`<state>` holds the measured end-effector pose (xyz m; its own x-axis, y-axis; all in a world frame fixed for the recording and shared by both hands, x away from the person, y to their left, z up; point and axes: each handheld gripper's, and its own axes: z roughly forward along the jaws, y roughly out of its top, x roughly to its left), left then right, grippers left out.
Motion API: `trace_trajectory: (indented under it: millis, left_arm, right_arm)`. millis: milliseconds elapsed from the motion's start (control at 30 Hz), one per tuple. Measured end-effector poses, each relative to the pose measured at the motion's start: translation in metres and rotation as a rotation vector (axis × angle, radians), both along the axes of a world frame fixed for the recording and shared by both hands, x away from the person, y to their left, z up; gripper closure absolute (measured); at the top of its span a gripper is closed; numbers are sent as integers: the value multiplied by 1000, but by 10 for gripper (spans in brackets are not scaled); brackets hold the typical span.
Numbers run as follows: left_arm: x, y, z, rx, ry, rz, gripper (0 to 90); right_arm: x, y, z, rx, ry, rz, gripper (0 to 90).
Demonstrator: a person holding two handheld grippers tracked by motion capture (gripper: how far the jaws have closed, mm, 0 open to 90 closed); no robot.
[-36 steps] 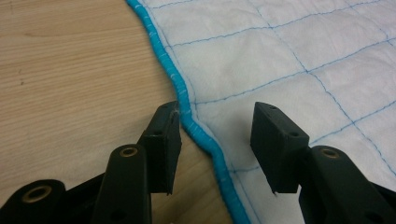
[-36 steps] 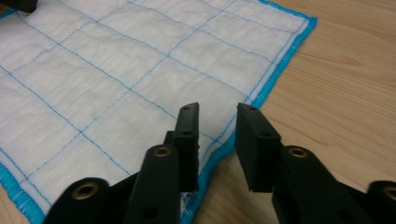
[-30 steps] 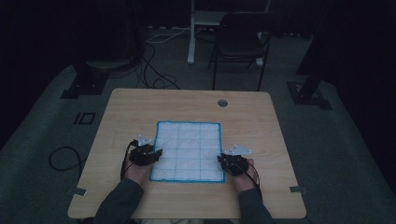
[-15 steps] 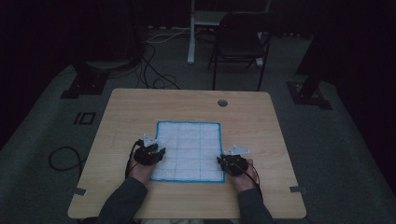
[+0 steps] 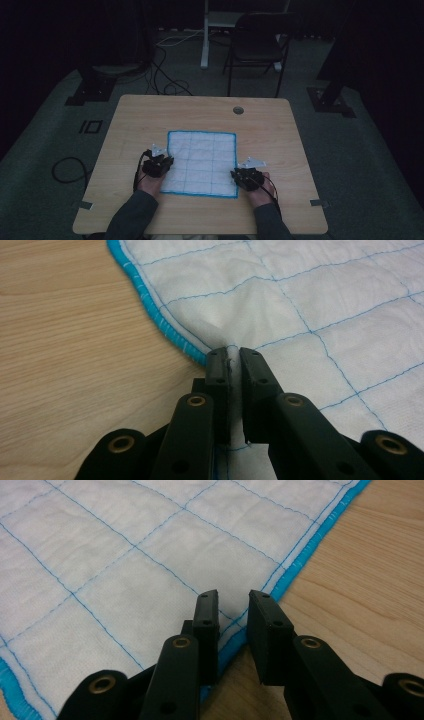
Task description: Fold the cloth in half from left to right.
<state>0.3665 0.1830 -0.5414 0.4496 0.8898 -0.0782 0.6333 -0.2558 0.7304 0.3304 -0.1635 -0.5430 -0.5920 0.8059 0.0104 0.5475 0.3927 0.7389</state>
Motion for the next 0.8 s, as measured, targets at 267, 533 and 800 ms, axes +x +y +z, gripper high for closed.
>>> trace_trajectory:
  millis: [267,533,800]
  left_arm:
    - [-2,5,1,-46,27,19,864]
    - [-4,5,13,-103,1,7,865]
    - [-6,-1,29,-142,-31,-25,864]
  right_arm:
    - [0,0,-1,14,4,7,720]
    - [1,-3,-2,25,8,-3,661]
    - [1,-3,-2,21,7,-1,665]
